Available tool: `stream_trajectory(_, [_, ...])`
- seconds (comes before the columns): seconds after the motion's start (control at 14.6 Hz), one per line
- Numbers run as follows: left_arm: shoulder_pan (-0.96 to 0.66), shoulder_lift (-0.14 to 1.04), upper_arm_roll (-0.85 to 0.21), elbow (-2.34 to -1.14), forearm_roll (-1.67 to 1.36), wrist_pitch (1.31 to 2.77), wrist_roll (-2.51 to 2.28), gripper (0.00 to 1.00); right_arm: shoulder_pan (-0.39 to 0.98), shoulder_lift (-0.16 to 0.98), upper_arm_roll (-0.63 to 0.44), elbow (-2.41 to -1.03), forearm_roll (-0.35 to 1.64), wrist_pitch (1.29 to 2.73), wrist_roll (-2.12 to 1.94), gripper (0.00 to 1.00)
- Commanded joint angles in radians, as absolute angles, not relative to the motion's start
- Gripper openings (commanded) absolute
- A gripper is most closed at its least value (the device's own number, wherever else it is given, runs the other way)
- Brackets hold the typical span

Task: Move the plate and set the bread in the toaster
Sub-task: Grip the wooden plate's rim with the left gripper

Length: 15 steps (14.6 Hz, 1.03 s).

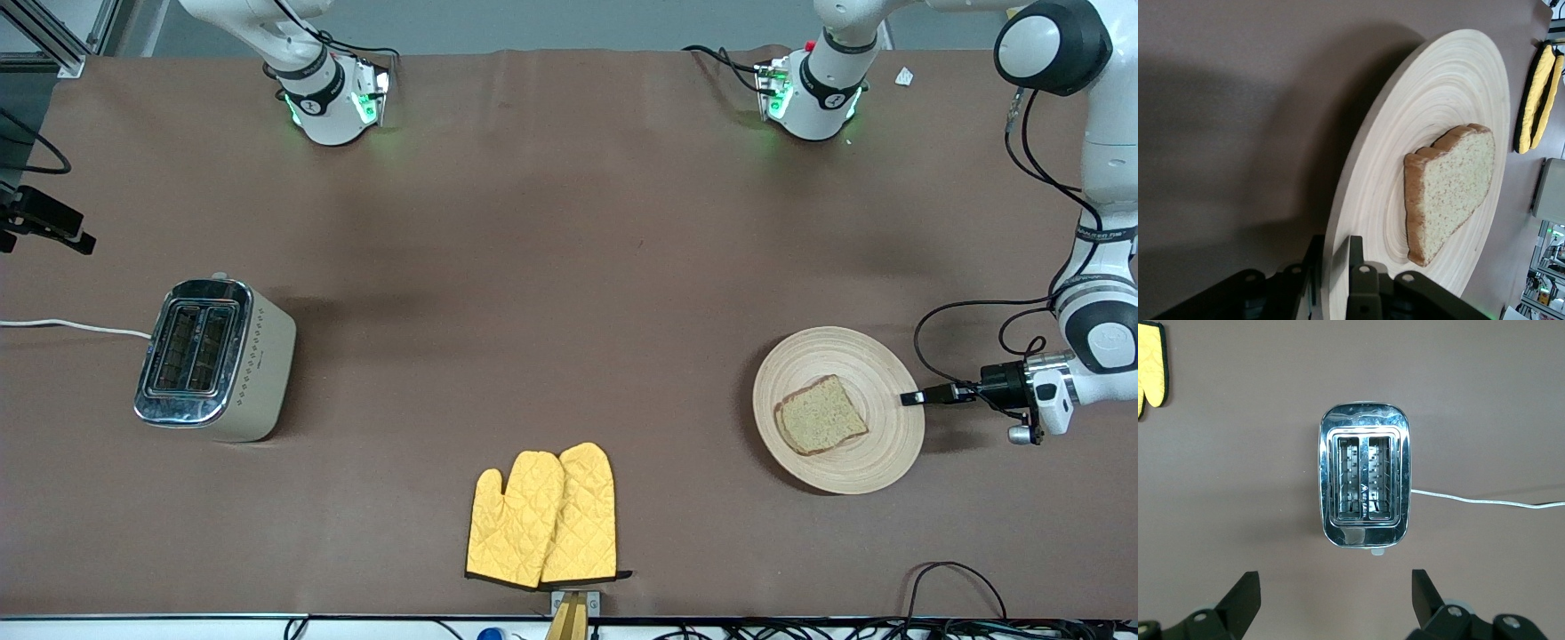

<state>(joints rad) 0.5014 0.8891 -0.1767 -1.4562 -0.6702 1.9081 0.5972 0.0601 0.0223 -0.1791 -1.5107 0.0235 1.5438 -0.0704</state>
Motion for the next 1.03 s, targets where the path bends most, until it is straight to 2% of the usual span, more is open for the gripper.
stream_trajectory(0.0, [0.508, 0.902, -0.181, -1.442, -0.692, 1.910, 0.624, 0.09, 0.063, 0.008, -0.179, -1.525, 0.029, 1.542, -0.064, 1.00])
stream_trajectory(0.14, [0.506, 0.897, -0.181, -1.443, -0.690, 1.907, 0.635, 0.02, 0.064, 0.008, -0.179, -1.525, 0.029, 1.542, -0.064, 1.00])
stream_trajectory(0.34, [0.505, 0.888, -0.201, -1.445, -0.689, 1.835, 0.692, 0.00, 0.063, 0.008, -0.179, -1.525, 0.029, 1.542, -0.064, 1.00])
stream_trajectory(0.55, [0.509, 0.867, -0.276, -1.445, -0.696, 1.744, 0.697, 0.00, 0.063, 0.008, -0.179, -1.525, 0.029, 1.542, -0.064, 1.00])
stream_trajectory(0.96, [0.497, 0.854, -0.451, -1.491, -0.696, 1.726, 0.667, 0.00, 0.063, 0.008, -0.179, -1.525, 0.029, 1.545, -0.064, 1.00])
